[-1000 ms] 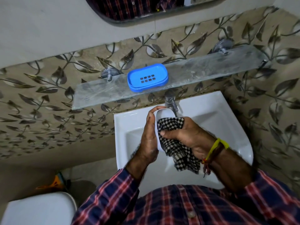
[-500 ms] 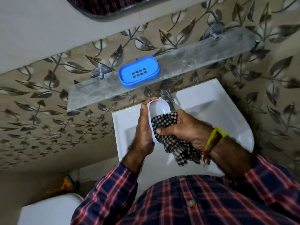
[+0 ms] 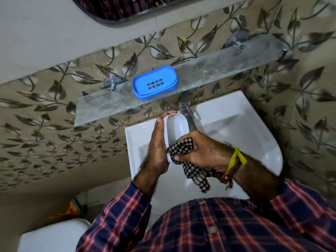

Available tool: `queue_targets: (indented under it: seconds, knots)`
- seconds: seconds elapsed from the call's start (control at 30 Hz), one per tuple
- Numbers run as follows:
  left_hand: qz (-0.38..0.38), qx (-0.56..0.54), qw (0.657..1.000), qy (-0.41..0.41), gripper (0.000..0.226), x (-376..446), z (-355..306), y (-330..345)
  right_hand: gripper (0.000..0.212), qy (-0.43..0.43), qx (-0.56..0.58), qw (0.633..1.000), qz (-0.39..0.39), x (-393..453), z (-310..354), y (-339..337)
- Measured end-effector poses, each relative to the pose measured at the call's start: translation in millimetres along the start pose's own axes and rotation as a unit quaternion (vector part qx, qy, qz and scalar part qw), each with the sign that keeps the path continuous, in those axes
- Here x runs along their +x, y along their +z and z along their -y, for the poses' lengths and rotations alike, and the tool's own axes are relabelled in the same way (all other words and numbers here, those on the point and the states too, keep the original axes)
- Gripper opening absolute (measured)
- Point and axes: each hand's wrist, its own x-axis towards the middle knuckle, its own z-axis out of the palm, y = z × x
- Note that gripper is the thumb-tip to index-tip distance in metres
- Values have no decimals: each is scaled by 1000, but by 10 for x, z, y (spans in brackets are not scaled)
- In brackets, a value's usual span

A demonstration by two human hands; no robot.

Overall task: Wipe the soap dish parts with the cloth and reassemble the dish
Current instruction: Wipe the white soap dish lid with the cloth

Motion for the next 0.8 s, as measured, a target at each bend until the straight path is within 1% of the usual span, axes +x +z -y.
queue_targets:
  seconds: [0.07,0.1,0.13,0.17,0.23,0.3,0.33,0.37,0.43,0.5,0.53,0.6,0.67,0.73,0.8]
  knots:
    - [-10,9,1000,-4,42,-16,-14,22,14,-12,-85,996,7,1,-28,-3]
    - [-15,10,1000,-6,42,-17,-23,33,17,-23,-113,993,-7,4,-33,11]
    - [-19,8,1000,-6,42,-7,-24,27,19,-33,-117,992,-23,11,-32,31]
    - [-20,11,1000,-4,43,0,-40,21,17,-46,-117,992,-31,16,-44,45]
    - [-24,23,999,7,44,15,-78,-1,12,-69,-136,988,-20,13,-54,44]
    - [-25,39,999,16,42,20,-103,-16,3,-77,-201,976,-15,4,-84,18]
    - [-30,46,998,15,42,23,-116,-8,8,-70,-242,967,-33,-12,-79,27]
    - [-35,52,998,15,42,28,-122,5,14,-65,-259,962,-53,-34,-76,51]
    - [-31,64,997,21,41,46,-126,0,17,-79,-222,969,-71,-72,-53,102]
    - [-28,58,998,16,41,50,-148,-33,17,-97,-189,976,-53,-109,-29,83]
    - [-27,48,998,6,42,50,-161,-43,19,-92,-189,976,-48,-108,-38,56]
    - [-21,45,999,-2,42,50,-170,-26,29,-73,-241,966,-66,-115,-30,42]
    - [-20,59,998,7,41,64,-158,3,33,-71,-286,951,-88,-119,-21,90]
    - [-21,72,997,8,42,79,-155,-13,33,-82,-275,955,-71,-132,-8,105]
    - [-28,69,997,-8,43,87,-170,-48,34,-84,-274,956,-61,-136,-14,60]
